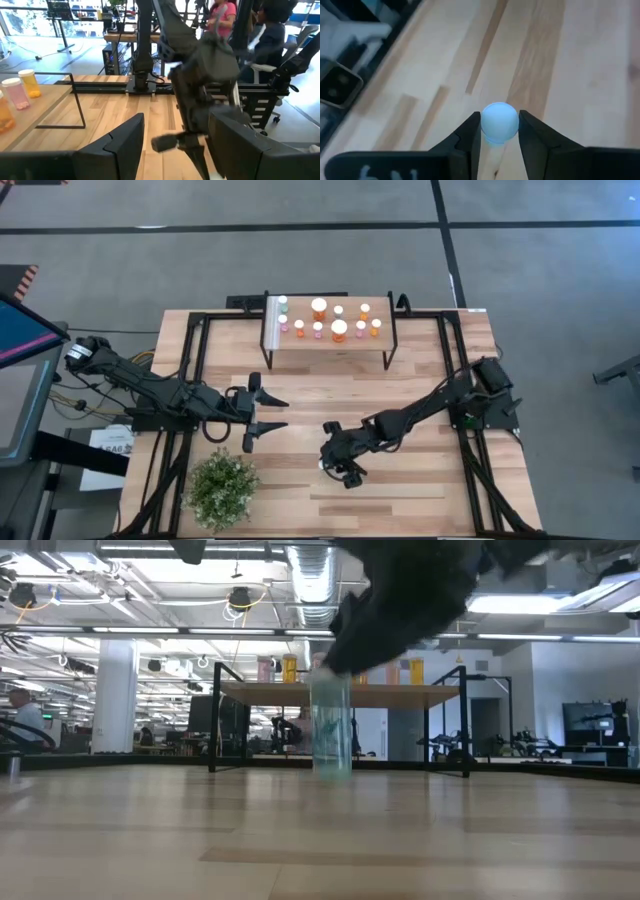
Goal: Pick and place medicine bottles onto shelf by color
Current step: Put the blue pill bottle on the shelf
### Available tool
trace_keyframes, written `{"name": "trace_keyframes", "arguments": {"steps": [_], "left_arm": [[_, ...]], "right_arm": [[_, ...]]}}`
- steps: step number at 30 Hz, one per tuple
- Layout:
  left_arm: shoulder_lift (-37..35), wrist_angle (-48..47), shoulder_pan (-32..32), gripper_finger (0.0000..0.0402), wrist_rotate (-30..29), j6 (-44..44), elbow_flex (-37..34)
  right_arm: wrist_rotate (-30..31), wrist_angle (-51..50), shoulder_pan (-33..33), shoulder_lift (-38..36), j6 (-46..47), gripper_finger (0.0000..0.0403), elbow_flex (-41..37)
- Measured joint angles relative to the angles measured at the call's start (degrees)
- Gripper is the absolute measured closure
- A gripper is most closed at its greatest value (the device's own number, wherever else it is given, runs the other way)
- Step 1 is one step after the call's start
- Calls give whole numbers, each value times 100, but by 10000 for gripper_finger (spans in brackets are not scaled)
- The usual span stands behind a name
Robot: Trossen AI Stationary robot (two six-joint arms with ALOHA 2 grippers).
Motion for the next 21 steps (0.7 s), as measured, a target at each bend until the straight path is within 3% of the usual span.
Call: {"name": "trace_keyframes", "arguments": {"steps": [8, 12, 21], "left_arm": [[0, -2, -2, 191, 11, -5, -2], [0, -2, 0, 191, 33, -9, 0], [0, 0, 0, 191, 35, -9, -1]], "right_arm": [[31, -784, -176, -1068, -298, 278, 0], [364, -1353, -435, -1771, -530, 278, 0], [794, -2290, -1783, -3375, -1004, 278, 0]]}}
